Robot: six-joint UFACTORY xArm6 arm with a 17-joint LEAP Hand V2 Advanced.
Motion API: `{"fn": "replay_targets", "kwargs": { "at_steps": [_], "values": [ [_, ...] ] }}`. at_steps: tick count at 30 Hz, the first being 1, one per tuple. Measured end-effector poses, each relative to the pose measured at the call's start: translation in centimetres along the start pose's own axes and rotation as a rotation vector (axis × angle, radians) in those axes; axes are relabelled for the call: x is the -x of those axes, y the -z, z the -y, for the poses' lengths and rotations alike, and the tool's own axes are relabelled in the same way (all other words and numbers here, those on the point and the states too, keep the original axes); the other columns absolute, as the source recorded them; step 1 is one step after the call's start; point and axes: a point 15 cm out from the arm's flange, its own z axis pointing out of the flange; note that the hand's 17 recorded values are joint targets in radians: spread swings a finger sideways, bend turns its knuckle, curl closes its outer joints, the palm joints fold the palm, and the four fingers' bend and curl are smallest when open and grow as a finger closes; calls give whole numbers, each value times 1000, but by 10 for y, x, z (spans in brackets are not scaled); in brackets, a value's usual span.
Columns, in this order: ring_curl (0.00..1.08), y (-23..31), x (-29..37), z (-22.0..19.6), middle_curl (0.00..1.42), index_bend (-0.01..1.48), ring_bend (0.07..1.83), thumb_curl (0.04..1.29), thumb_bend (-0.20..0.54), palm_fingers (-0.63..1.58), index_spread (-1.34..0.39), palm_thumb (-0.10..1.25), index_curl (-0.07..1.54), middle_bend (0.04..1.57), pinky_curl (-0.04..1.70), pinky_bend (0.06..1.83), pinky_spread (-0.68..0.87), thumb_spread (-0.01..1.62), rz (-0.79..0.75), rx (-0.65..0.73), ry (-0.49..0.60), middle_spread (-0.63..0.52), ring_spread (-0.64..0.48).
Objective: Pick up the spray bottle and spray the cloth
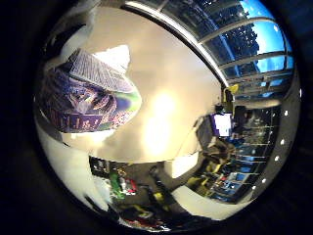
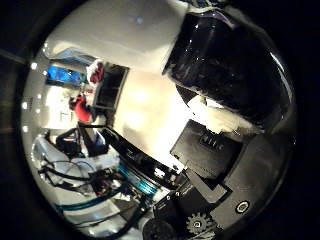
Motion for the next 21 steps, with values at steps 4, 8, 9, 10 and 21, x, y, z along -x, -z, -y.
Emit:
{"fn": "replay_targets", "kwargs": {
  "at_steps": [4, 8, 9, 10, 21],
  "values": [
    [729, 1, 53, 31, 676, 1211, 1402, 854, -17, 1139, -187, 1008, 757, 1387, 1467, 1010, -201, 712, 142, -107, 0, -81, -200],
    [732, -8, 90, 61, 677, 1211, 1404, 862, -19, 1137, -187, 1009, 760, 1388, 1468, 1011, -195, 708, 210, -205, 32, -81, -201],
    [732, -13, 98, 66, 677, 1211, 1404, 864, -19, 1137, -187, 1009, 761, 1389, 1468, 1011, -193, 708, 227, -218, 33, -81, -201],
    [733, -19, 107, 71, 677, 1211, 1404, 866, -19, 1137, -188, 1008, 761, 1389, 1468, 1011, -191, 707, 247, -229, 34, -81, -201],
    [737, -103, 181, 85, 678, 1209, 1402, 872, -20, 1137, -188, 997, 765, 1386, 1468, 1012, -178, 712, 530, -213, 34, -81, -192]
  ]
}}
